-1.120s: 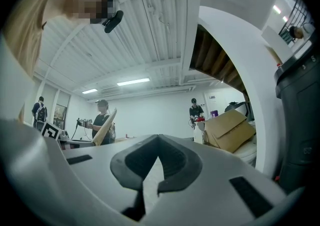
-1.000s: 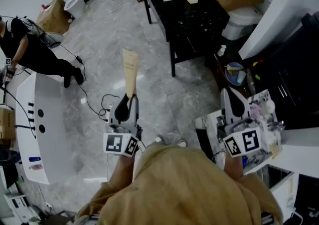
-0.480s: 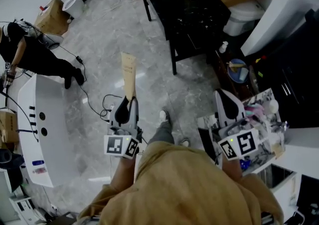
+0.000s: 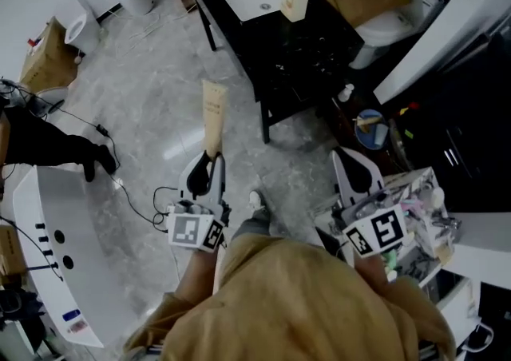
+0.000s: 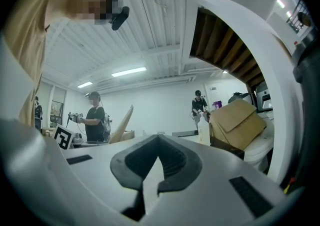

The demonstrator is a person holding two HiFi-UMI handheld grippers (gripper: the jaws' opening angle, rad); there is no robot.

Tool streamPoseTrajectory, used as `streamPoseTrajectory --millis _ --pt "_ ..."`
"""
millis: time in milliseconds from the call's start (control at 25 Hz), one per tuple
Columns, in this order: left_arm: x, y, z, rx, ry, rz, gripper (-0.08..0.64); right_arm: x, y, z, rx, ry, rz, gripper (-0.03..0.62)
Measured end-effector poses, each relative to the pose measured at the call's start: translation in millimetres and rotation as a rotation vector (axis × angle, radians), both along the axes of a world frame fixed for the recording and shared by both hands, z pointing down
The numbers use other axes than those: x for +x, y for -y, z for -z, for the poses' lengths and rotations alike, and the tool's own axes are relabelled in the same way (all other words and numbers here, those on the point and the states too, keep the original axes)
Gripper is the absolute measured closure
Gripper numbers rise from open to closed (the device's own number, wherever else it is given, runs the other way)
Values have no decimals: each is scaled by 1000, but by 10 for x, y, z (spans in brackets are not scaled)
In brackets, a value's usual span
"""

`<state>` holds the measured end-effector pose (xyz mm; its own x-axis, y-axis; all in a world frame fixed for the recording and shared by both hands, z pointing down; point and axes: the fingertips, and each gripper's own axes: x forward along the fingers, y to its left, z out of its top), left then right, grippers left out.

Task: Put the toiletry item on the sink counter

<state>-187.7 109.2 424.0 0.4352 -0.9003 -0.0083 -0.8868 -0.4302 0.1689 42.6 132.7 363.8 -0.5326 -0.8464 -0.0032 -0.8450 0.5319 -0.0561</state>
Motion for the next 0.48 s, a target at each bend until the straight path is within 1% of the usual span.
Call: streamPoseTrajectory --millis 120,240,360,480 --pt "-144 521 52 4 -16 -36 479 -227 415 46 -11 -33 -16 591" --pt "-217 934 47 8 -27 -76 479 -325 708 43 -22 -47 -55 591" --pt "-241 1231 -38 -18 -46 -105 479 -331 914 30 -28 -60 -93 591" --pt "-167 1403 -98 -38 -50 -141 479 -244 1065 -2 -41 -63 -136 591"
